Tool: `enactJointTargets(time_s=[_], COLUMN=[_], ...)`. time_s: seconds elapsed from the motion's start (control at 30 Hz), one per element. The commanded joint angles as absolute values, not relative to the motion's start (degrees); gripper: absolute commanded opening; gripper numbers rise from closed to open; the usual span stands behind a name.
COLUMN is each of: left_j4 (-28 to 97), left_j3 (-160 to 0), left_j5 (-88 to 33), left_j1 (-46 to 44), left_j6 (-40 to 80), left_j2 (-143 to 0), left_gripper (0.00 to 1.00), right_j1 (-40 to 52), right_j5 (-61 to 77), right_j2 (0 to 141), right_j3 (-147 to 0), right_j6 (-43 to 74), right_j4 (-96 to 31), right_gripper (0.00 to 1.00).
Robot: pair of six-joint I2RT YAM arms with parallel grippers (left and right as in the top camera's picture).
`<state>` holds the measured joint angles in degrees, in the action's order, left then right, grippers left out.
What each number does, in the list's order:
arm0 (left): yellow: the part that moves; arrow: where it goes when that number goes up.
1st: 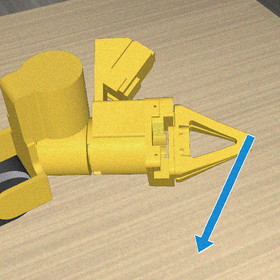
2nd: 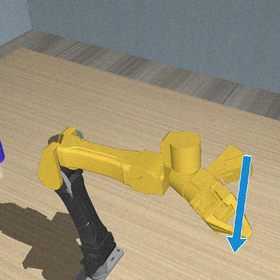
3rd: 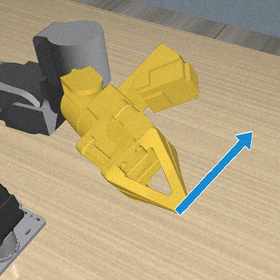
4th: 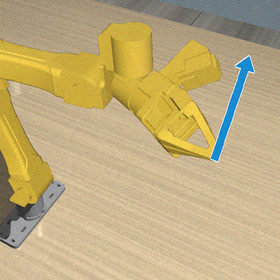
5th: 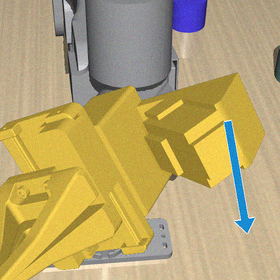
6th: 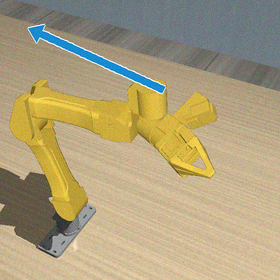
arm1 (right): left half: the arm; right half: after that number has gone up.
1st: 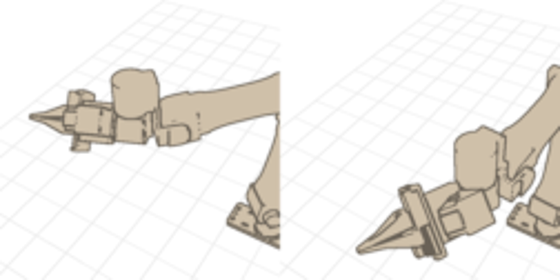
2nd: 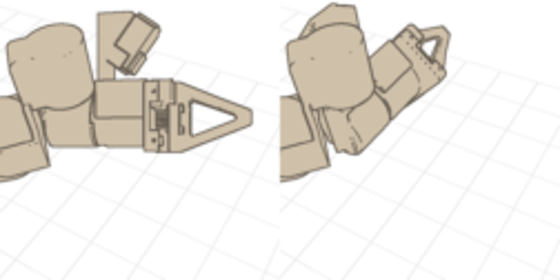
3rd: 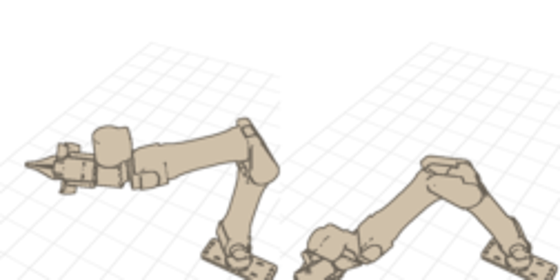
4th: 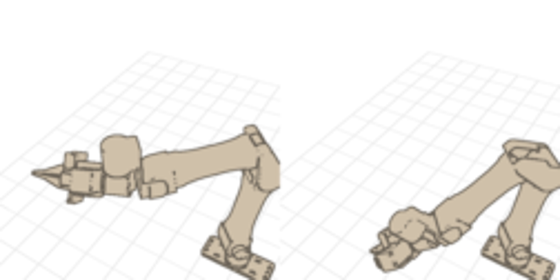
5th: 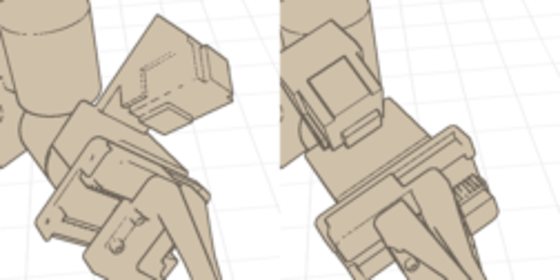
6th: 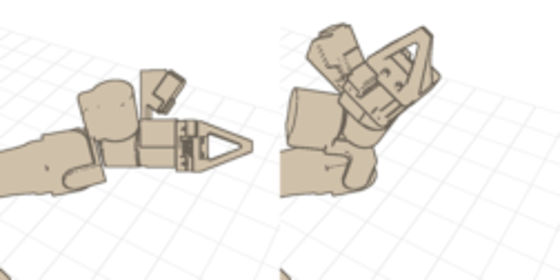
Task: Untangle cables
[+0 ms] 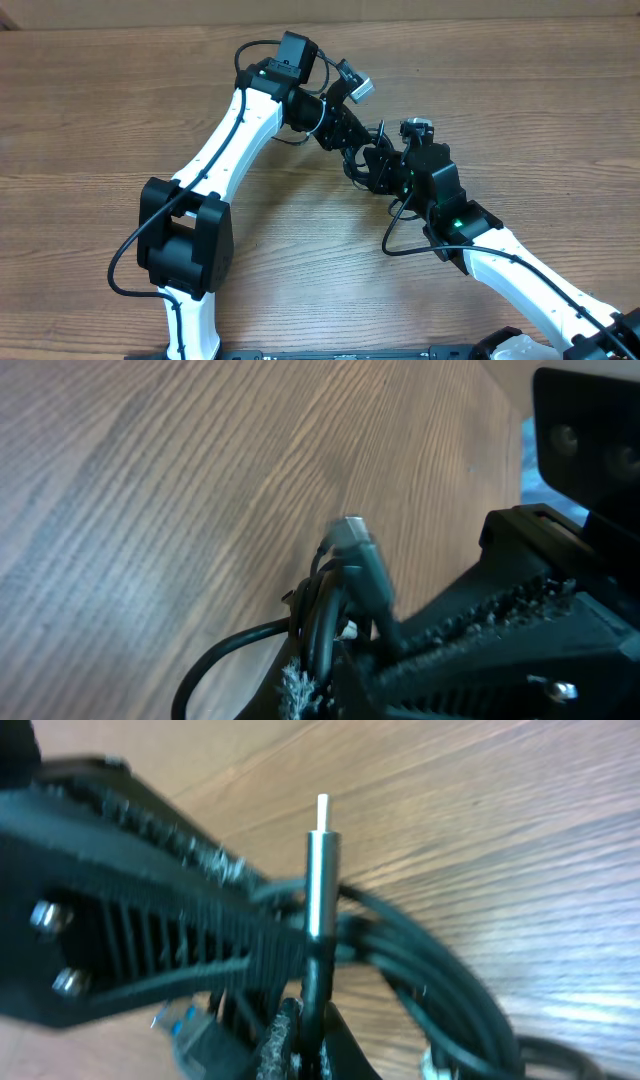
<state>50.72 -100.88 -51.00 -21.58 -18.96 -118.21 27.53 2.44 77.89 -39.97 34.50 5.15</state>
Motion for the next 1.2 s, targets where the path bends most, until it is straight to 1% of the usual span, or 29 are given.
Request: enactJointTargets(time_s=[0.0,0.3,0.43,0.47,0.5,0.57,0.63,0.67,0.7,0.8,0.93,1.03,1.07,1.1,1.13,1.17], left_j4=[50.5,45.5,44.7,44.8,44.8,44.5,43.9,43.5,43.2,42.8,42.9,42.9,43.2,43.5,43.8,44.0], left_j3=[-102.6,-102.6,-102.6,-102.6,-102.6,-102.6,-102.6,-102.6,-102.6,-102.6,-102.6,-102.6,-102.6,-102.6,-102.6,-102.6], left_j5=[-54.1,-54.2,-58.0,-58.2,-58.0,-56.9,-51.8,-49.1,-46.1,-39.7,-37.1,-36.6,-36.6,-36.6,-36.7,-36.6], left_j1=[-21.4,-19.3,-19.3,-19.3,-19.3,-18.7,-17.5,-16.9,-16.2,-14.0,-12.3,-12.3,-12.5,-12.8,-13.1,-13.5], left_j6=[-10.8,10.1,11.6,12.0,13.3,16.8,23.1,26.4,30.5,43.3,59.5,69.7,73.0,75.9,78.0,79.5], left_j2=[-118.2,-118.2,-118.2,-118.2,-118.2,-118.2,-118.2,-118.2,-118.2,-118.2,-118.2,-118.2,-118.2,-118.2,-118.2,-118.2], left_gripper=[0.04,0.04,0.04,0.04,0.04,0.04,0.04,0.04,0.04,0.04,0.04,0.04,0.04,0.04,0.04,0.04], right_j1=[28.1,32.2,32.1,31.7,31.2,30.1,28.8,28.2,27.6,26.8,27.4,28.2,28.6,28.8,29.0,29.2], right_j5=[-1.9,-0.8,-2.5,-3.4,-3.4,-3.4,-2.4,-1.7,-1.0,2.2,10.7,13.2,13.0,12.9,12.9,12.6], right_j2=[79.3,83.3,84.9,84.9,84.8,83.8,81.6,80.3,78.9,74.5,73.1,74.7,75.7,76.7,77.8,79.3], right_j3=[-40.6,-40.6,-40.6,-40.6,-40.6,-40.6,-40.6,-40.6,-40.6,-40.6,-40.6,-40.6,-40.6,-40.6,-40.6,-40.6], right_j6=[34.3,34.0,32.2,32.2,31.5,31.2,31.2,31.2,31.3,31.7,32.0,40.5,44.0,47.1,50.7,55.4], right_j4=[5.7,7.7,8.9,8.8,8.7,8.3,7.1,6.6,5.9,4.5,4.4,4.2,4.2,4.2,4.3,4.8], right_gripper=[0.04,0.04,0.04,0.06,0.13,0.51,0.68,0.81,1.00,1.00,1.00,1.00,0.95,0.80,0.70,0.65])
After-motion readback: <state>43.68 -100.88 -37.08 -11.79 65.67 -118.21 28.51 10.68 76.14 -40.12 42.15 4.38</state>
